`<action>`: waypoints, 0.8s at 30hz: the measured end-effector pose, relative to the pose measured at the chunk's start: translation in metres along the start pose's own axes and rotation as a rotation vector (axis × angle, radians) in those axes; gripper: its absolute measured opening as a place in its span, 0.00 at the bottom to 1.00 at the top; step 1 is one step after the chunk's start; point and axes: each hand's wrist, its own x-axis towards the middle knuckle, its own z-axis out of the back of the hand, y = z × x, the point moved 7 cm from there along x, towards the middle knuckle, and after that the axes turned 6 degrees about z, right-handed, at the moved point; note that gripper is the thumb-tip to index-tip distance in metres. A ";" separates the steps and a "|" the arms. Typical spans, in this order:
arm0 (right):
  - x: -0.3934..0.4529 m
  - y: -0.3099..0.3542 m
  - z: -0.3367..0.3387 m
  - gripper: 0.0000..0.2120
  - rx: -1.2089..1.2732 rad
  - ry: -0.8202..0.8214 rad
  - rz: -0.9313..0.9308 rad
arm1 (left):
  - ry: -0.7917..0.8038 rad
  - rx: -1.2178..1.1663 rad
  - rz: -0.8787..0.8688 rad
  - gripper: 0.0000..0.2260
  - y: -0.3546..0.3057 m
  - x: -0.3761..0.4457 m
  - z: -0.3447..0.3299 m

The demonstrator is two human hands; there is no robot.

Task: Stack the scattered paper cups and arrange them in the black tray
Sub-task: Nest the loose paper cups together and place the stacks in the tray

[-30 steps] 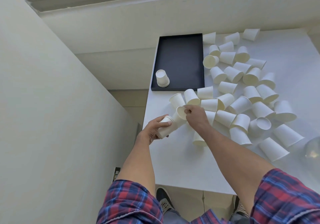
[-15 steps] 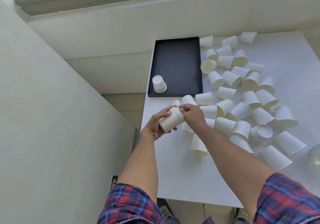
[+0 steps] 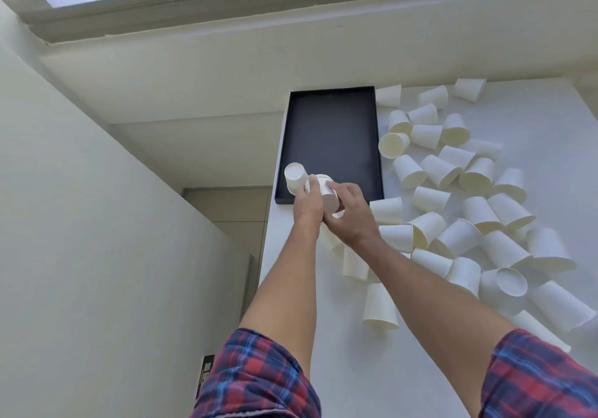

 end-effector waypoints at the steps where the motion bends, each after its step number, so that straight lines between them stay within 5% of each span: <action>1: 0.007 0.002 0.000 0.26 -0.051 0.011 0.014 | -0.001 0.028 -0.012 0.23 -0.002 0.004 -0.002; 12: 0.070 -0.020 -0.008 0.22 -0.465 0.132 -0.020 | 0.084 0.065 0.024 0.11 -0.003 0.043 -0.032; 17: 0.091 -0.038 -0.022 0.15 -0.328 0.268 -0.056 | 0.133 0.037 0.015 0.14 0.000 0.047 -0.035; 24: 0.098 -0.059 -0.028 0.12 0.089 0.163 -0.350 | 0.005 0.198 -0.076 0.07 0.001 0.056 -0.017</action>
